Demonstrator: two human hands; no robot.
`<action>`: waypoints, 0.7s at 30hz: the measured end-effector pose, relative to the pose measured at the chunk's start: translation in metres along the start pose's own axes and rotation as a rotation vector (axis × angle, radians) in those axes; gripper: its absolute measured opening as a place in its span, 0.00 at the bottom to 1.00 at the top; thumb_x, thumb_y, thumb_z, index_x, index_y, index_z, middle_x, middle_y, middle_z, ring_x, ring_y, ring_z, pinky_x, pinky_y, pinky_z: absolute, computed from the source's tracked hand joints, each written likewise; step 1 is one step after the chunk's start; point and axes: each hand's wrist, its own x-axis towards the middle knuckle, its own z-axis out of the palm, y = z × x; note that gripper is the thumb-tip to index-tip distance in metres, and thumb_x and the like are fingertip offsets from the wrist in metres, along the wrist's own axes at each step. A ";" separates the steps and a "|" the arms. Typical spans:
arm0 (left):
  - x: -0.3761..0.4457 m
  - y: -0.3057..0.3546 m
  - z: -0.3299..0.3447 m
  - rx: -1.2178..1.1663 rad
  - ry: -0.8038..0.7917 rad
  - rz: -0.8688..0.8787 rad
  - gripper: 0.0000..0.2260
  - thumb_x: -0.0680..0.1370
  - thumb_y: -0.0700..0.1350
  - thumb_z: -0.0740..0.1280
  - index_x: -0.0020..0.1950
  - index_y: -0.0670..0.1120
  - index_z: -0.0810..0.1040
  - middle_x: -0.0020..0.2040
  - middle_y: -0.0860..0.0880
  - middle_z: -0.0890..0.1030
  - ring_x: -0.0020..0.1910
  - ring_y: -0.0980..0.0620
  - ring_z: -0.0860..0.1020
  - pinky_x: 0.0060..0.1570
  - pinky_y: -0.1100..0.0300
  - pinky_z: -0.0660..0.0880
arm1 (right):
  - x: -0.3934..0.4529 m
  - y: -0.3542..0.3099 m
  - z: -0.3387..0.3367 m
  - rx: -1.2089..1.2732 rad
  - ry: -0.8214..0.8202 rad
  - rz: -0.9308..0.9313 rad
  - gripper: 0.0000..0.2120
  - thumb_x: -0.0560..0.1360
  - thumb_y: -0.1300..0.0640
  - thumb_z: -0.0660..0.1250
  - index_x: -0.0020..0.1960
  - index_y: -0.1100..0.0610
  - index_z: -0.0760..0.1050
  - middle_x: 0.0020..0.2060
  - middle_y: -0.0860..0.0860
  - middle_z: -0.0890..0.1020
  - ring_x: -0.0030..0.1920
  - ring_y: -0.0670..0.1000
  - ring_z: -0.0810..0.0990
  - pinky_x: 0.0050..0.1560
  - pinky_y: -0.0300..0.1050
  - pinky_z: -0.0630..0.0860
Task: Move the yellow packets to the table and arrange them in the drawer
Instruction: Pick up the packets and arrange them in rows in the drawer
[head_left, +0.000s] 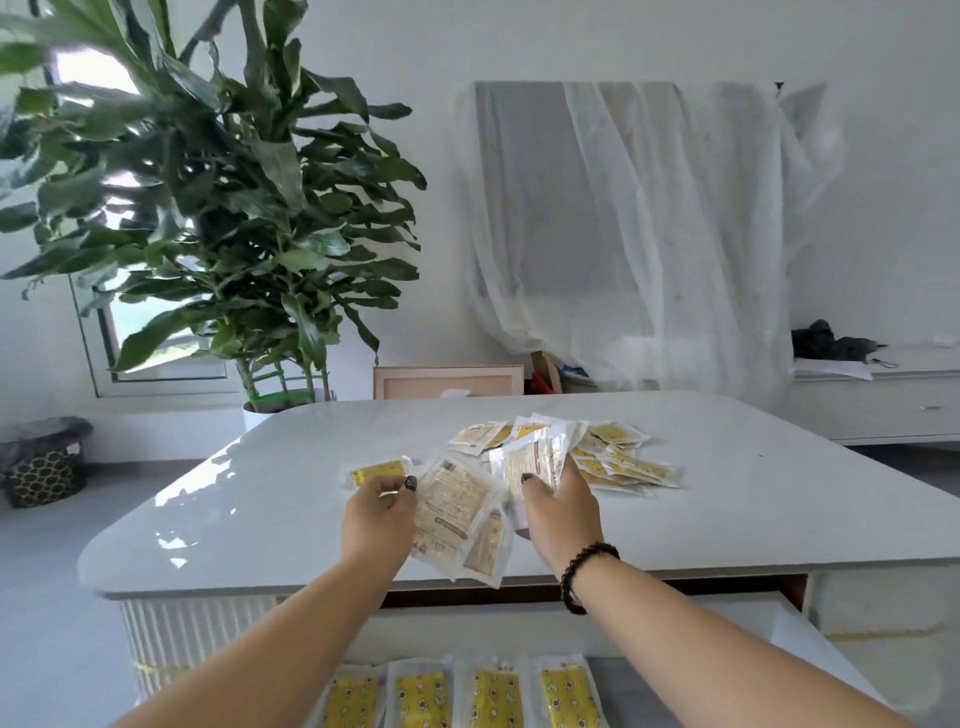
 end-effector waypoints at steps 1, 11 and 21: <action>-0.003 0.002 -0.002 -0.011 -0.013 -0.016 0.06 0.80 0.43 0.63 0.50 0.44 0.78 0.42 0.46 0.83 0.38 0.44 0.79 0.39 0.51 0.78 | -0.005 -0.004 -0.004 -0.027 -0.020 -0.023 0.24 0.78 0.59 0.57 0.74 0.55 0.61 0.46 0.50 0.80 0.35 0.46 0.77 0.36 0.38 0.76; -0.025 0.004 -0.016 -0.110 -0.099 -0.158 0.06 0.80 0.43 0.64 0.48 0.43 0.79 0.41 0.42 0.82 0.39 0.42 0.81 0.43 0.46 0.81 | -0.021 -0.004 -0.012 -0.041 -0.014 -0.139 0.34 0.77 0.64 0.59 0.75 0.43 0.49 0.42 0.49 0.75 0.28 0.49 0.72 0.27 0.36 0.69; -0.030 -0.007 -0.022 -0.072 -0.193 -0.220 0.07 0.81 0.41 0.61 0.52 0.51 0.76 0.45 0.40 0.84 0.37 0.44 0.81 0.37 0.54 0.78 | -0.021 0.003 -0.016 -0.070 -0.075 -0.229 0.09 0.76 0.62 0.62 0.54 0.52 0.69 0.43 0.50 0.78 0.39 0.47 0.77 0.31 0.31 0.68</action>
